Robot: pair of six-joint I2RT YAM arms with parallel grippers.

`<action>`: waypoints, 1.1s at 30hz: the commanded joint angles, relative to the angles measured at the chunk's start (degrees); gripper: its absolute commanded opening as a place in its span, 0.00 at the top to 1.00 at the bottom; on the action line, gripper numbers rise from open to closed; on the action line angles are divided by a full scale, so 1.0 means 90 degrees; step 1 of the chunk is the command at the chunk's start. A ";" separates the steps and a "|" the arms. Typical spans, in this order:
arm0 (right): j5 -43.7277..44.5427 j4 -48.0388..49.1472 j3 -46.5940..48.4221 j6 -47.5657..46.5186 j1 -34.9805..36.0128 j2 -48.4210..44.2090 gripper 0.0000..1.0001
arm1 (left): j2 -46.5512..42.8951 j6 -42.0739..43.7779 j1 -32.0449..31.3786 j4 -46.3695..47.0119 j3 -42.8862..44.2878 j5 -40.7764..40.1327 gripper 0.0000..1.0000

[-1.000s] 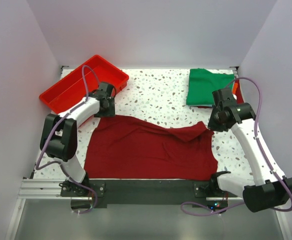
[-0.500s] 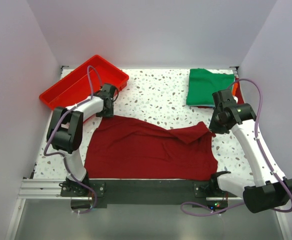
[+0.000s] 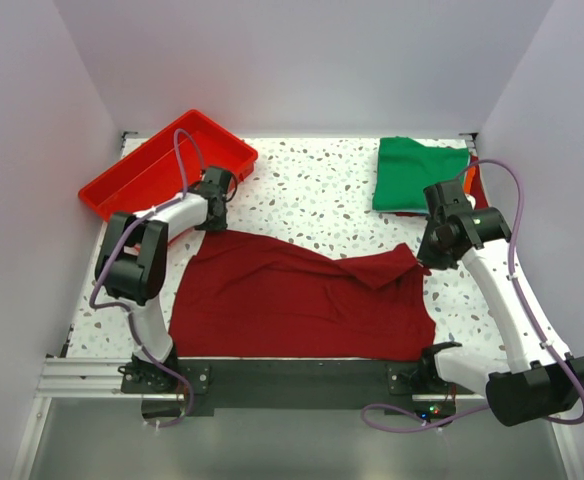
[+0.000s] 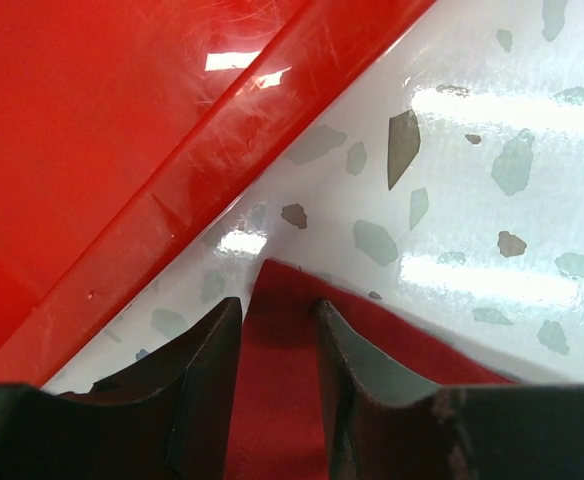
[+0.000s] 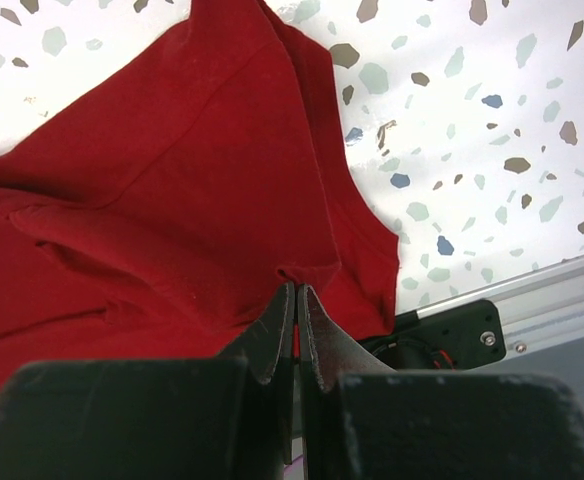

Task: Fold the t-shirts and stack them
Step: Fold the tshirt

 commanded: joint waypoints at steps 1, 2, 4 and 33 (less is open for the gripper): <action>0.0047 -0.0053 -0.0002 0.0132 -0.0021 -0.0104 1.00 | 0.0116 0.0113 0.0043 0.0363 -0.0031 -0.0121 0.60; 0.0028 -0.0053 0.0008 0.0151 -0.0011 -0.0085 1.00 | 0.0135 0.0122 0.0043 0.0363 -0.0041 -0.0121 0.61; 0.0027 -0.0053 0.0008 0.0152 -0.0021 -0.0105 1.00 | 0.0155 0.0103 0.0043 0.0382 -0.0061 -0.0092 0.65; -0.0168 0.0562 0.0583 0.0132 -0.0011 0.0529 1.00 | -0.0831 0.0103 0.0043 0.0197 -0.0032 0.0641 1.00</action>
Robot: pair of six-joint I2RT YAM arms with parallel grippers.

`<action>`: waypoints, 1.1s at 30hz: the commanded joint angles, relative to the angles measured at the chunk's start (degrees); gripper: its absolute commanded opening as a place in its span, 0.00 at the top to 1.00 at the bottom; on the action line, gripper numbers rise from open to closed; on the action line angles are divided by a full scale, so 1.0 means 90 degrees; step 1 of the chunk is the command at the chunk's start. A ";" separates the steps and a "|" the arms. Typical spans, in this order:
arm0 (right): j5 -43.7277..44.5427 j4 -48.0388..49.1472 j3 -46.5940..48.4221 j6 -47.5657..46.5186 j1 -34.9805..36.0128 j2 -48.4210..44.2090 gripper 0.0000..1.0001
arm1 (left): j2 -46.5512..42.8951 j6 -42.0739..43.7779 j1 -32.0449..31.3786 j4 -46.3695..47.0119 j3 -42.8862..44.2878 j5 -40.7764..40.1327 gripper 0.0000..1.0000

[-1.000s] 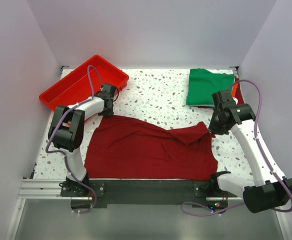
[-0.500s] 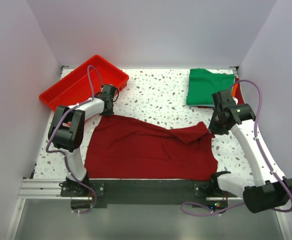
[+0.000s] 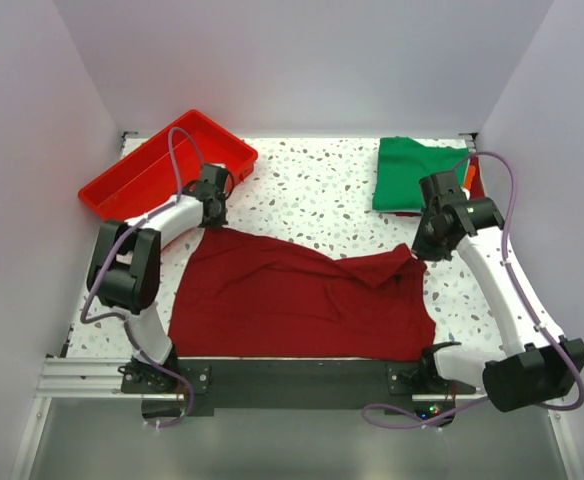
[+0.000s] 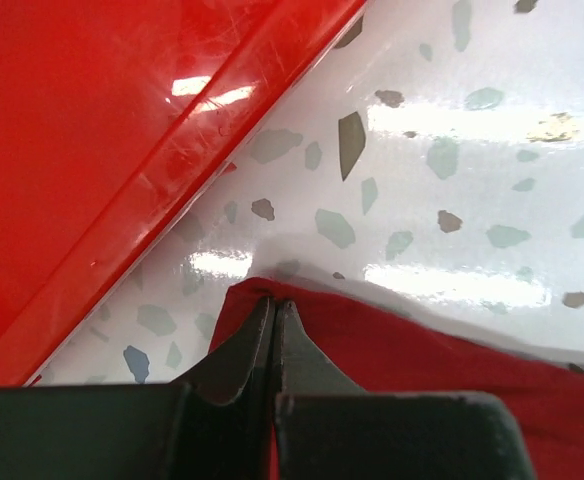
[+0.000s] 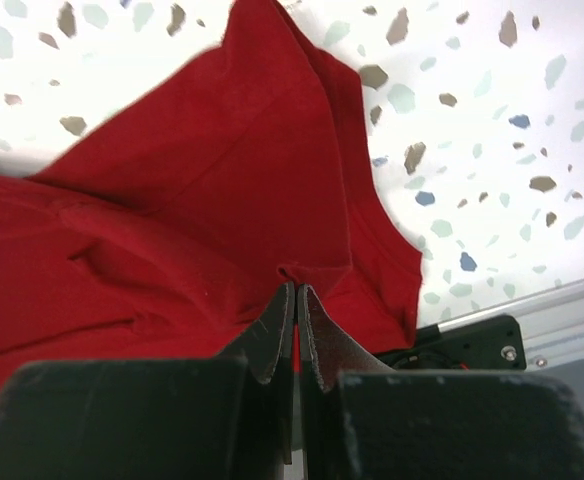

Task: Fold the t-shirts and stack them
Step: Fold the tshirt

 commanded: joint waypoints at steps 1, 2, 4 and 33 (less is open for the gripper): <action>-0.0008 0.0406 0.0477 -0.0006 -0.0011 0.0224 1.00 | -0.0564 -0.0014 0.0036 -0.0073 0.0214 0.0223 1.00; 0.0012 0.0484 0.0526 -0.0026 -0.0021 0.0292 1.00 | -0.0604 -0.0024 0.0026 -0.0092 0.0262 0.0243 1.00; 0.0070 0.0592 0.0692 -0.0094 -0.0030 0.0488 1.00 | -0.0721 -0.0063 0.0036 -0.0160 0.0311 0.0233 1.00; -0.0173 0.1257 0.3514 -0.0973 -0.0860 0.2685 1.00 | -0.0302 -0.0043 0.0446 -0.0239 0.1425 0.0594 1.00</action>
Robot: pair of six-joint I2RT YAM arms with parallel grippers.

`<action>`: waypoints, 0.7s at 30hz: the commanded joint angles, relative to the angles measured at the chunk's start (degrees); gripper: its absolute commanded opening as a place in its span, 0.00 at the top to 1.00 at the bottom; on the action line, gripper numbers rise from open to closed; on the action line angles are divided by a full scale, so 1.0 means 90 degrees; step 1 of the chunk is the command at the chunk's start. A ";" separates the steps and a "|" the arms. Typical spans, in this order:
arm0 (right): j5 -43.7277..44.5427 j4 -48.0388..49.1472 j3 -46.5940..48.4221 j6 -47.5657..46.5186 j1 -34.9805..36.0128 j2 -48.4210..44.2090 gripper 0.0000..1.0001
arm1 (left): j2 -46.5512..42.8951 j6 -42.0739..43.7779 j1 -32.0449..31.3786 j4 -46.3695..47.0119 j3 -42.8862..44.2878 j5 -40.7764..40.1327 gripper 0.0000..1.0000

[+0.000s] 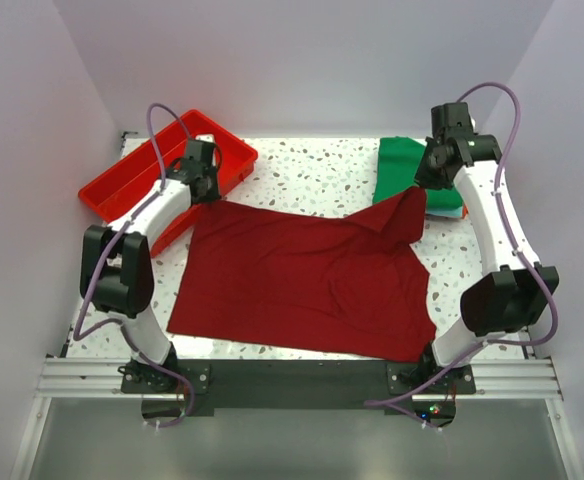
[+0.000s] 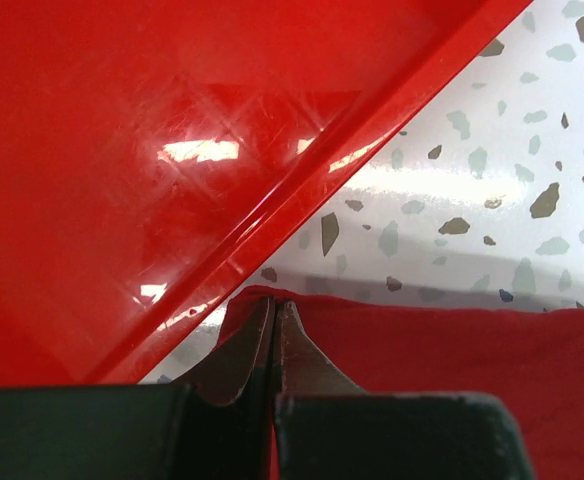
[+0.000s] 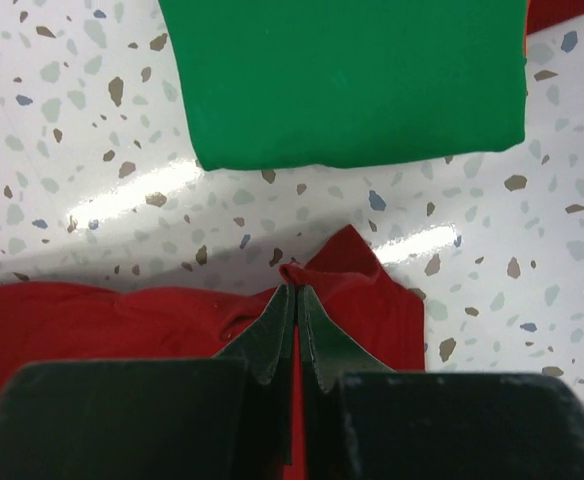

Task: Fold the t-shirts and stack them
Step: Fold the tshirt

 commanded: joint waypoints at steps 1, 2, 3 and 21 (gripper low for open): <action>-0.0108 0.0152 0.0450 -0.0138 -0.0076 0.0041 1.00 | 0.0104 -0.0036 0.0121 0.0210 0.0385 0.0245 1.00; -0.0156 0.0142 0.0508 -0.0138 -0.0076 0.0041 1.00 | 0.0104 -0.0094 0.0179 0.0210 0.0386 0.0284 1.00; -0.0205 0.0122 0.0509 -0.0138 -0.0076 0.0022 1.00 | 0.0095 -0.0114 0.0218 0.0210 0.0366 0.0313 1.00; -0.1504 -0.1108 -0.2371 0.0389 -0.0037 -0.2662 1.00 | -0.0882 -0.0134 0.0394 0.0035 -0.0923 0.0880 1.00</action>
